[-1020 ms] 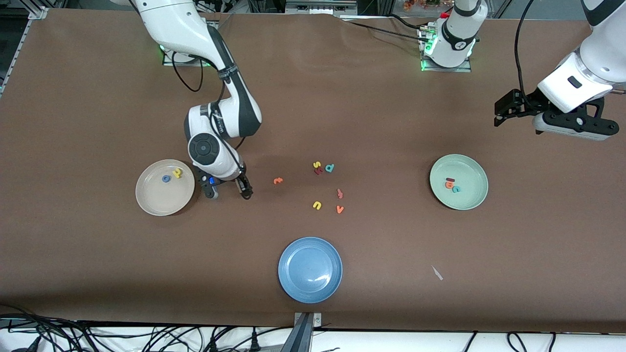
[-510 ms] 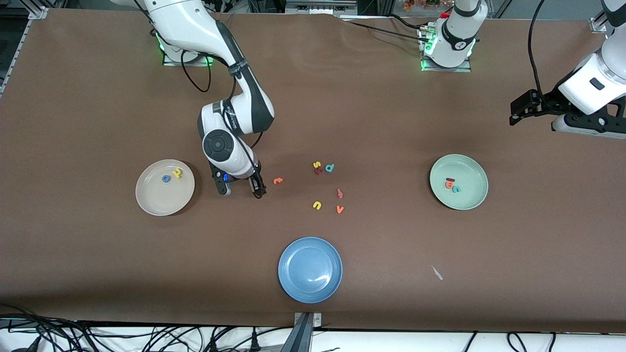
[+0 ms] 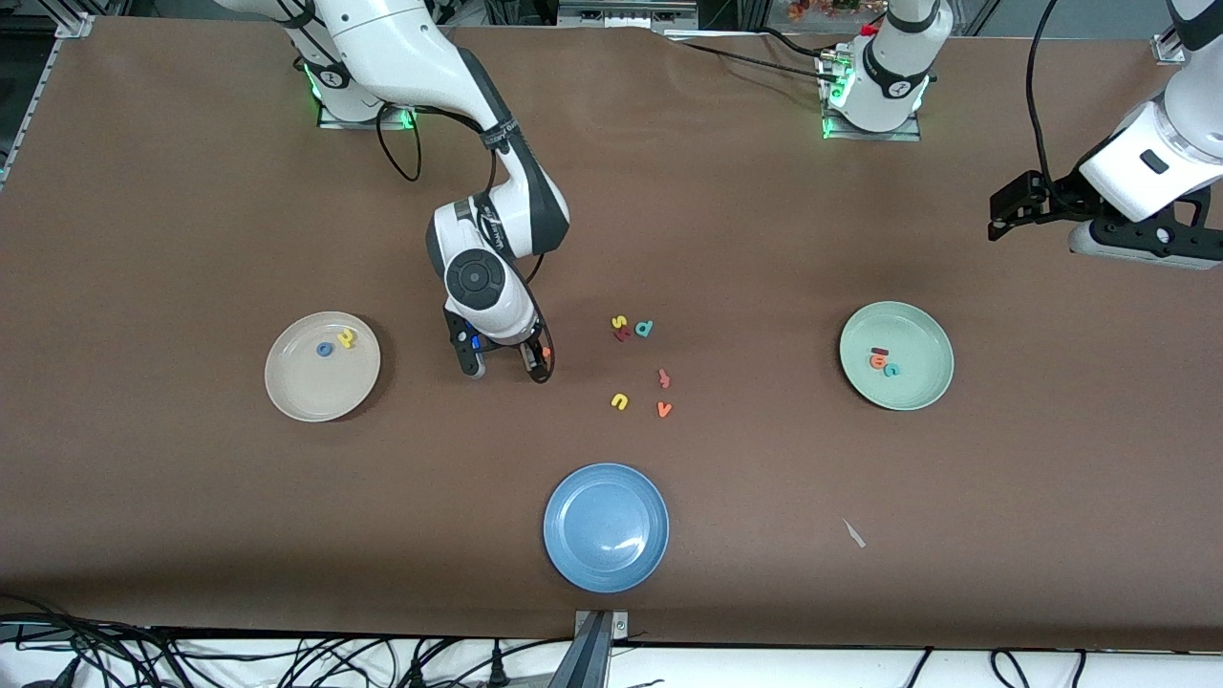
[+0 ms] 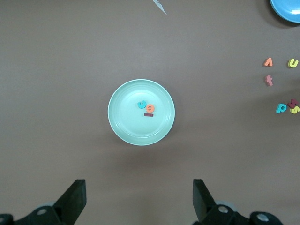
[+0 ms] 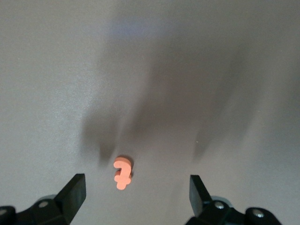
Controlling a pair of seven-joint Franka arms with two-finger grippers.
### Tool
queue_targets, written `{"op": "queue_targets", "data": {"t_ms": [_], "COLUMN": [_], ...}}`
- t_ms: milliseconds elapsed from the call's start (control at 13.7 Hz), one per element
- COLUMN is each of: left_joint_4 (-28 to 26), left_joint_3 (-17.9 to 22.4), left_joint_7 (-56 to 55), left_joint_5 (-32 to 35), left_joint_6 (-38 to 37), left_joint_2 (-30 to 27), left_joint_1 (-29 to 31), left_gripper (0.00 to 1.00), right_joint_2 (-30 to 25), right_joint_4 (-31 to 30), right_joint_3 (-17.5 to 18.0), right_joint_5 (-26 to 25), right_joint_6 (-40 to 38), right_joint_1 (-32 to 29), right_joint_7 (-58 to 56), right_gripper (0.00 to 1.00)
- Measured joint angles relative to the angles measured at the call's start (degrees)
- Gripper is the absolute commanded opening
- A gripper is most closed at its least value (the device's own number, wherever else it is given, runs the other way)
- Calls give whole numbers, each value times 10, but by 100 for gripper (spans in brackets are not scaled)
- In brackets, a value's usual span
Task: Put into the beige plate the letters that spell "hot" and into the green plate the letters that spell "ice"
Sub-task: 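Lower the right gripper and grasp the orange t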
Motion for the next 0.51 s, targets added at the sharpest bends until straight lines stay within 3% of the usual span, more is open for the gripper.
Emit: {"op": "queue_targets", "data": {"t_ms": [510], "left_joint_4": [0], "left_joint_3": [0], "left_joint_7": [0], "left_joint_5": [0], "left_joint_6": [-1], "left_joint_2": [0], "left_joint_1": [0], "left_gripper": [100], "right_joint_2": [10], "right_joint_4": [0], "right_joint_3": [0], "right_joint_5": [-11], "right_joint_6": [34], "right_joint_1": [7], "right_joint_7": [0], "right_gripper": [96]}}
